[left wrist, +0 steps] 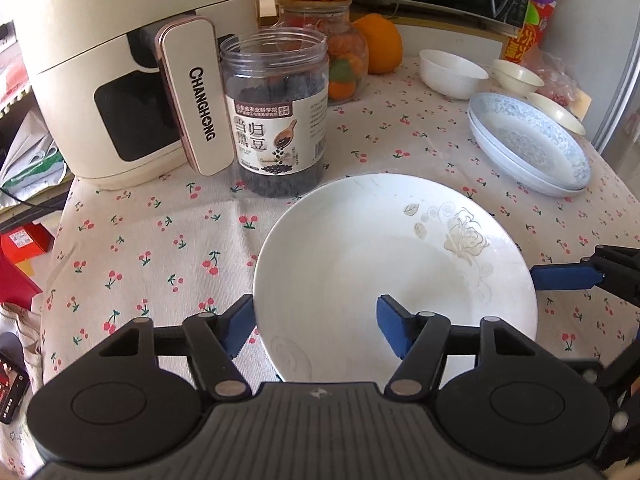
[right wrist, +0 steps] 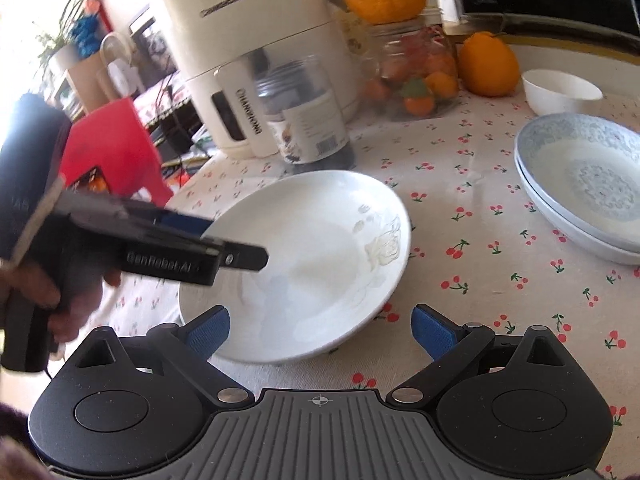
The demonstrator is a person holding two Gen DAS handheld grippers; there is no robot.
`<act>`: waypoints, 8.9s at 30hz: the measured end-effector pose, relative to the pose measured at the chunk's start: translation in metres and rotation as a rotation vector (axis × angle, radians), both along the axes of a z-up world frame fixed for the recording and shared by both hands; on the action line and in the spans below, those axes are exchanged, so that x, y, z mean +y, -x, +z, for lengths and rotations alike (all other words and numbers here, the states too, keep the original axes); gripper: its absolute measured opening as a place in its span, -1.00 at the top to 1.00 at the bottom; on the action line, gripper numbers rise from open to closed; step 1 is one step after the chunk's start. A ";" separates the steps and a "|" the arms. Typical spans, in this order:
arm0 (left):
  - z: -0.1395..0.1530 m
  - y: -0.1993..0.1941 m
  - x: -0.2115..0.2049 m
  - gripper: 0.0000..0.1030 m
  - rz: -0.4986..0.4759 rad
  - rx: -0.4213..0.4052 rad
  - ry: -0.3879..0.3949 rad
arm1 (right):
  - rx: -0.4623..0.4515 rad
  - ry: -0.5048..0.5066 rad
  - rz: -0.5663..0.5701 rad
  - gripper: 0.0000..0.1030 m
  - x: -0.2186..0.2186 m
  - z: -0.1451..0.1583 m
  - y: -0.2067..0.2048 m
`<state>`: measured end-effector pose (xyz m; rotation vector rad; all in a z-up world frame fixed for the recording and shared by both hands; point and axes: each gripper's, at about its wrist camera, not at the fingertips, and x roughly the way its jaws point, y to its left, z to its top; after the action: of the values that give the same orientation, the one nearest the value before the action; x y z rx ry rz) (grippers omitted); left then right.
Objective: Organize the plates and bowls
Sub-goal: 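Close the left gripper on the white plate rim while the right gripper grasps it too, then lift the white plate with both grippers and carry it toward the blue stack, then lower the white plate with both grippers over the blue-patterned plate stack, then open both grippers and withdraw from the plate stack, then close both grippers on the rim of the small white bowl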
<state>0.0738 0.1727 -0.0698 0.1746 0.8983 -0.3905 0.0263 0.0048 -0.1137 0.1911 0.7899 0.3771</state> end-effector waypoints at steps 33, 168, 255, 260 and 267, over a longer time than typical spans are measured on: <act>0.001 0.008 -0.035 0.41 -0.118 0.026 0.004 | 0.091 0.019 -0.173 0.23 -0.062 0.000 -0.028; 0.010 -0.044 -0.193 0.54 -0.132 -0.086 0.024 | 0.148 0.141 -0.353 0.24 -0.213 0.043 -0.095; 0.005 -0.199 -0.213 0.82 0.280 0.007 0.448 | 0.157 -0.331 -0.559 0.78 -0.271 0.017 -0.230; 0.009 -0.197 -0.210 0.86 0.276 0.007 0.454 | 0.147 -0.316 -0.554 0.80 -0.268 0.021 -0.229; 0.021 -0.191 -0.213 0.86 0.264 -0.022 0.428 | 0.124 -0.262 -0.527 0.80 -0.260 0.036 -0.226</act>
<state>0.2649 -0.0399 -0.0488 -0.3292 0.7847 -0.3252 0.2524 -0.2553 -0.0776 0.6581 0.7780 -0.0342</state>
